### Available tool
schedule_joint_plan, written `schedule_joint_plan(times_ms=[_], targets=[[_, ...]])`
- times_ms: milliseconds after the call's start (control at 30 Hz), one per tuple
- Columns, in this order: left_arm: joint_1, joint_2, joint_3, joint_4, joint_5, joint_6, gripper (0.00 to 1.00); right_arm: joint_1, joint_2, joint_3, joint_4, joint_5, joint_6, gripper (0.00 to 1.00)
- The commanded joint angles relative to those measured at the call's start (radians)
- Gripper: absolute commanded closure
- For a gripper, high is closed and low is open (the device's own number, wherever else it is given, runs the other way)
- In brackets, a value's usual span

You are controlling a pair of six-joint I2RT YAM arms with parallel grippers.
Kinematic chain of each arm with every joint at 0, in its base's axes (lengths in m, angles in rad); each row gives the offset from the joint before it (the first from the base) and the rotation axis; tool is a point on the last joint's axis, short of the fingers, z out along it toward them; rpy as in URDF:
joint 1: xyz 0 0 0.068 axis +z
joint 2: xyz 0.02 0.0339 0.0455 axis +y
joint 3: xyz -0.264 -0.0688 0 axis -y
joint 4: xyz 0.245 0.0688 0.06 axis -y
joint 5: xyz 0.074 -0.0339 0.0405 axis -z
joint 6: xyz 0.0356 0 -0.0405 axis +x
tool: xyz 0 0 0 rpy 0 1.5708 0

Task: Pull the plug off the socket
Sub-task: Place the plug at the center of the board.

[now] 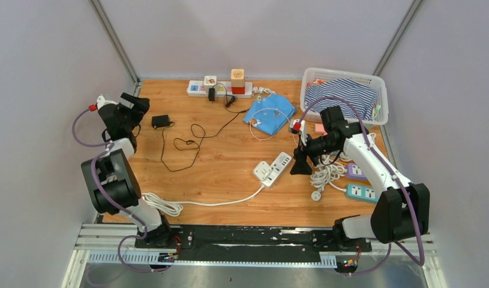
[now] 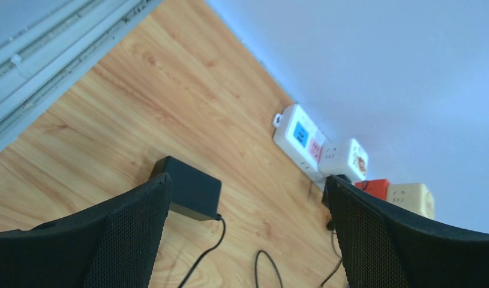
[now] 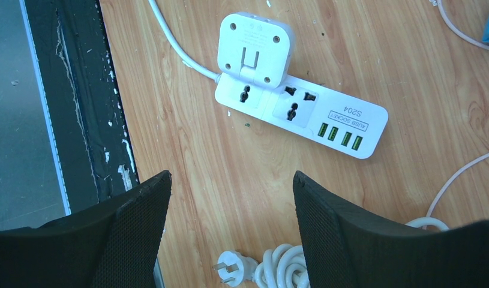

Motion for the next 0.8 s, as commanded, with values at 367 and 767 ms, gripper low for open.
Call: schedule_joint_plan(times_ms=[367,767], targets=[[-0.143,-0.278,-0.075,0.025,0.138,-0.04,0.0,0.017,-0.051,-0.006,-0.028,-0.013,-0.03,0.25],[-0.491,-0.597,-0.342,0.026,0.2,0.164,0.0,0.017,-0.072,-0.031,-0.004,-0.037,-0.049,0.25]])
